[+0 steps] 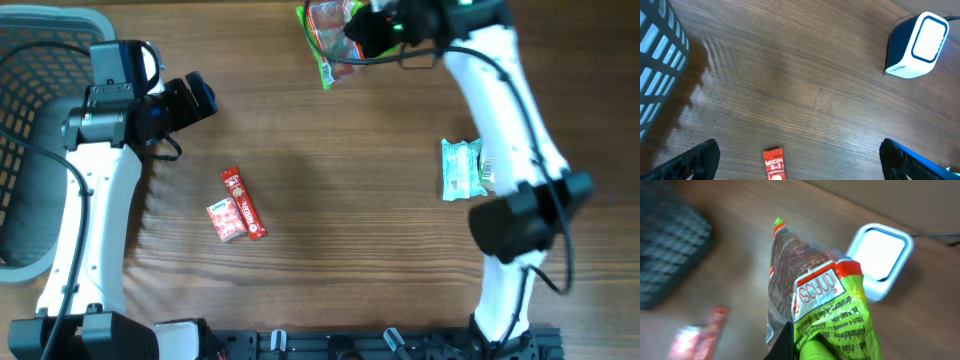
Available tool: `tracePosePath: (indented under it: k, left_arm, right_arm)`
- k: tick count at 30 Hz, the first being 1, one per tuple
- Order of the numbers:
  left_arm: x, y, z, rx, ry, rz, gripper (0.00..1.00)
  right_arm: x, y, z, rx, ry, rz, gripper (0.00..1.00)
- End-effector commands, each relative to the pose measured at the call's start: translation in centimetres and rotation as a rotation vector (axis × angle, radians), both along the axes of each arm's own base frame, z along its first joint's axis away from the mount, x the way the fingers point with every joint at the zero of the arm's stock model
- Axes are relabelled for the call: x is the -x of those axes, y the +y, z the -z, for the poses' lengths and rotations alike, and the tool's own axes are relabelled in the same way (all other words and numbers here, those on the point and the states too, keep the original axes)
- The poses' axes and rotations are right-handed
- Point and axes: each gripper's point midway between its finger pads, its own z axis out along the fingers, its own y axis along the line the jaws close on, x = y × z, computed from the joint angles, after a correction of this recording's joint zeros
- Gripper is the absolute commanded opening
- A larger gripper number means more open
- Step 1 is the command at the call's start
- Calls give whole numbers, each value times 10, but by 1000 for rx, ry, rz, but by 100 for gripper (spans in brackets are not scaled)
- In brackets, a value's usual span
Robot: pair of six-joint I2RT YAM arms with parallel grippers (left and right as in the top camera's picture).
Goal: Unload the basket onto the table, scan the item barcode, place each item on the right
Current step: 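Raise the green-and-red bag up to the white scanner, then carry the bag right and set it down beside the noodle cup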
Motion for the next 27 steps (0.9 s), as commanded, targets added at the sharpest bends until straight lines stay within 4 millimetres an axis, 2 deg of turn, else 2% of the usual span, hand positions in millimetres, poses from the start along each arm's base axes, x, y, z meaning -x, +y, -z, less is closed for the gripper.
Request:
tracePosePath:
  k: [1, 5, 8, 11, 14, 16, 18, 22, 27]
  left_arm:
    - [-1, 3, -5, -10, -16, 2, 100]
    - [-1, 3, -5, -10, -17, 2, 100]
    - [-1, 3, -5, -10, -16, 2, 100]
    - [-1, 3, -5, -10, -16, 2, 100]
    - [-1, 3, -5, -10, -16, 2, 100]
    - [-1, 3, -5, -10, -16, 2, 100]
    - [-1, 3, -5, -10, -16, 2, 100]
    - [-1, 3, -5, -10, -16, 2, 100]
    - [-1, 3, -5, -10, -16, 2, 100]
  right_arm:
    - [-55, -11, 15, 258, -235, 106, 4]
    - [-106, -1, 16, 469, -514, 172, 4]
    - [-127, 12, 6, 605, -700, 211, 4]
    - [-139, 30, 11, 751, -832, 174, 4]
    - [-142, 46, 44, 880, -861, 89, 4]
    - [-142, 45, 65, 915, -827, 72, 4]
    - [-139, 43, 78, 928, -785, 49, 4]
    - [-138, 39, 80, 938, -766, 63, 4]
    - [-137, 39, 77, 863, -751, 134, 4]
